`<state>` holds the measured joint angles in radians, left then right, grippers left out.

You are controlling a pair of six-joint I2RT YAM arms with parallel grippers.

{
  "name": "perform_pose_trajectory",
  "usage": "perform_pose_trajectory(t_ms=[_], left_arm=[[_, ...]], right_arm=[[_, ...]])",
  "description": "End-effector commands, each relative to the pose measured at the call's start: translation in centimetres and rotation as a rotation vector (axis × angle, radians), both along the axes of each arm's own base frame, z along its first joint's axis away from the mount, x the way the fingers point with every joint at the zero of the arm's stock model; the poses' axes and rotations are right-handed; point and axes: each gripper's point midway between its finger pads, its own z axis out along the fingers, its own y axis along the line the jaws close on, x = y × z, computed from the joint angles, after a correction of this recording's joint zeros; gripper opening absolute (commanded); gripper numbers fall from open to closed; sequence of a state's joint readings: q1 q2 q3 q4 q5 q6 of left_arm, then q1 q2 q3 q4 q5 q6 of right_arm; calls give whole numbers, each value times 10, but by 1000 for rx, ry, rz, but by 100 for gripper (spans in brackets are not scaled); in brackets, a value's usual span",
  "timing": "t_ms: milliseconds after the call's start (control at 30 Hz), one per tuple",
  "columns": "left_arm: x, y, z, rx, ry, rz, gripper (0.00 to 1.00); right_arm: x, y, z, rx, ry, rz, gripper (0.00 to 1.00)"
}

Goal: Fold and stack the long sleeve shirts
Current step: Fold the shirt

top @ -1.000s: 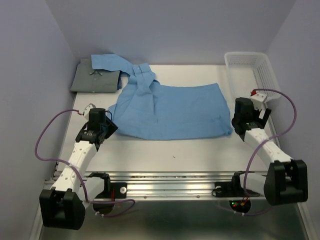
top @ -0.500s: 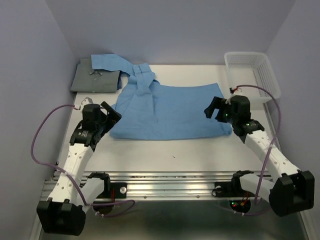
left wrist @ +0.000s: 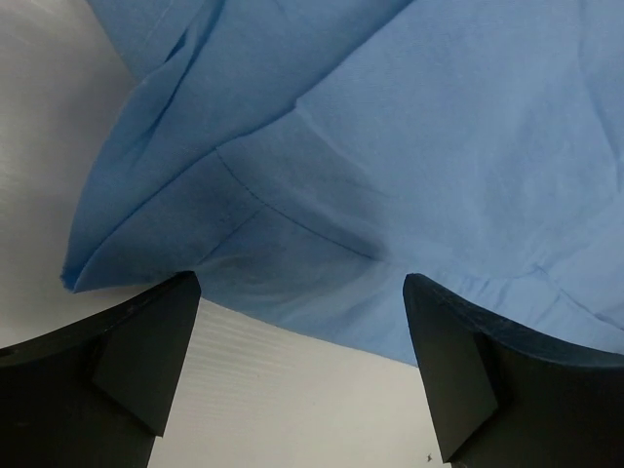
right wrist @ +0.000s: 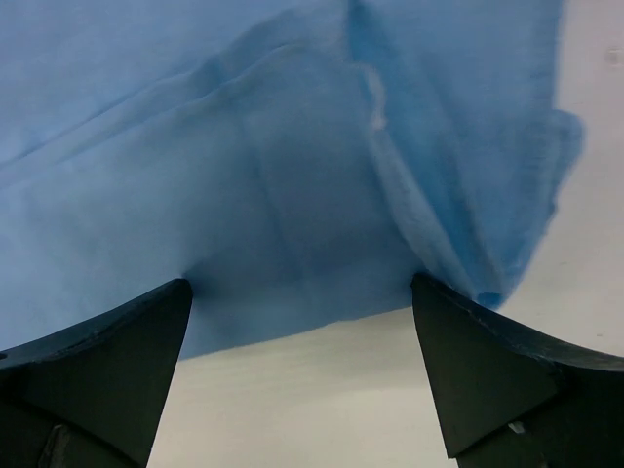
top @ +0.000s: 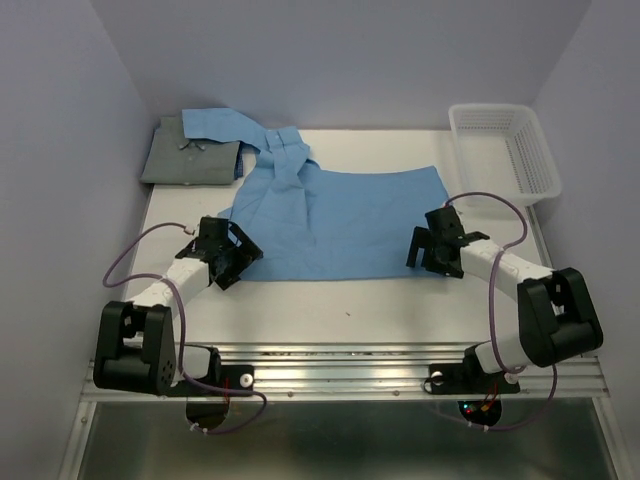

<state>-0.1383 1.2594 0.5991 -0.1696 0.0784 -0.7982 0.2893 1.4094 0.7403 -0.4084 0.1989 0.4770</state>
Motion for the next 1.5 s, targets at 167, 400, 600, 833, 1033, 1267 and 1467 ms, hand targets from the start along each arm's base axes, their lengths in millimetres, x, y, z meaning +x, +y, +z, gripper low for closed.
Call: perform_pose_trajectory(t_ms=[167,400,600,833,1033,1267,1467], left_arm=[[-4,33,-27,112,88,112,99],[-5,51,-26,116,89,138,99],[-1,48,3,108,30,106,99],[48,53,103,159,-199,65,99],[134,19,177,91,-460,-145,99],[229,-46,215,112,-588,-438,99],[322,-50,215,277,-628,-479,99]], right_arm=[[10,-100,2,-195,-36,-367,100],[8,-144,43,-298,-126,-532,100],[44,-108,84,-116,-227,-341,100],[85,-9,171,87,-500,86,100],[90,20,154,95,-434,143,100],[95,16,142,68,-402,132,100],[91,12,136,27,-382,130,100]])
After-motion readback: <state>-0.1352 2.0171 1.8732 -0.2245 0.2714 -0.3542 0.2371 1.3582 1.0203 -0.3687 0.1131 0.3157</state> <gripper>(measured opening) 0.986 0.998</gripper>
